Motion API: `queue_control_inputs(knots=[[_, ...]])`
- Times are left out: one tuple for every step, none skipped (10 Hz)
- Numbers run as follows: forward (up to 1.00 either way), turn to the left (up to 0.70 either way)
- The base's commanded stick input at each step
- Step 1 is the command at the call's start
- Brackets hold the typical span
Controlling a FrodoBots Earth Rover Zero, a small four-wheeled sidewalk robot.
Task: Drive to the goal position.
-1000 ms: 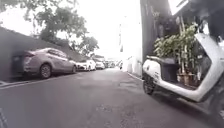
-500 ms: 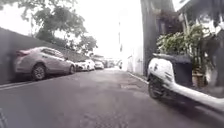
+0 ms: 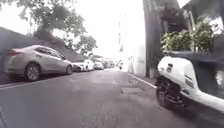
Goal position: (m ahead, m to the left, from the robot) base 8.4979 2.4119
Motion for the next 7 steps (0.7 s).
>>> queue_control_inputs(knots=[[0.7,0.0],[0.7,0.0],[0.7,0.0],[0.7,0.0],[0.7,0.0],[0.7,0.0],[0.7,0.0]])
